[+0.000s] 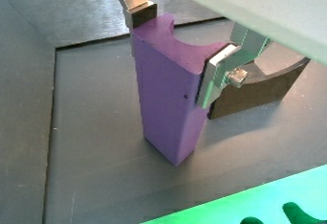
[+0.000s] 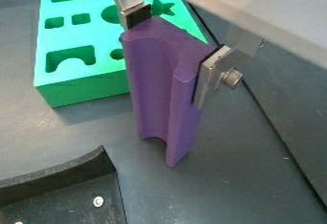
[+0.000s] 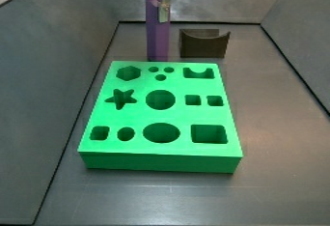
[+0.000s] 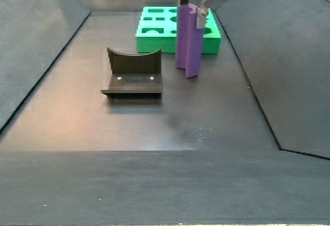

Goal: Pick up the arch object. Move up. Move to above the board. Insert the arch object.
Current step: Move up.

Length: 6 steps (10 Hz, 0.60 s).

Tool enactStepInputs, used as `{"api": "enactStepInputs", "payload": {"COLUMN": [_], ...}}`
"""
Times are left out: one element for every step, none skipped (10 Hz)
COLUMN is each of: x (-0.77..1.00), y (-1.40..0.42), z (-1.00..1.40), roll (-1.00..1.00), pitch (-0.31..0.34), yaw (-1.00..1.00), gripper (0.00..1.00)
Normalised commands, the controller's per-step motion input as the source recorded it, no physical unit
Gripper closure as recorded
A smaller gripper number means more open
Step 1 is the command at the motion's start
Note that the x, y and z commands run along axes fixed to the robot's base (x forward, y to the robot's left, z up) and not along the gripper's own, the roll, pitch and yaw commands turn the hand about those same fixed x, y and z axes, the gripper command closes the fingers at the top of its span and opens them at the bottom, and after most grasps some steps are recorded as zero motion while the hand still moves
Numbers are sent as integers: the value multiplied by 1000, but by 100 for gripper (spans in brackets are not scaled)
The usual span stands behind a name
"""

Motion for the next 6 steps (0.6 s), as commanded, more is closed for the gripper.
{"api": "enactStepInputs", "payload": {"x": [0, -23, -56, -48, -34, -24], "y": [0, -37, -35, -22, -10, -7], "z": [833, 836, 703, 620, 436, 303], "roll": [0, 2, -27, -46, -86, -111], "pitch": [0, 4, 28, 31, 41, 51], "yaw": [0, -18, -14, -10, -13, -22], "gripper": [100, 100, 100, 100, 100, 100]}}
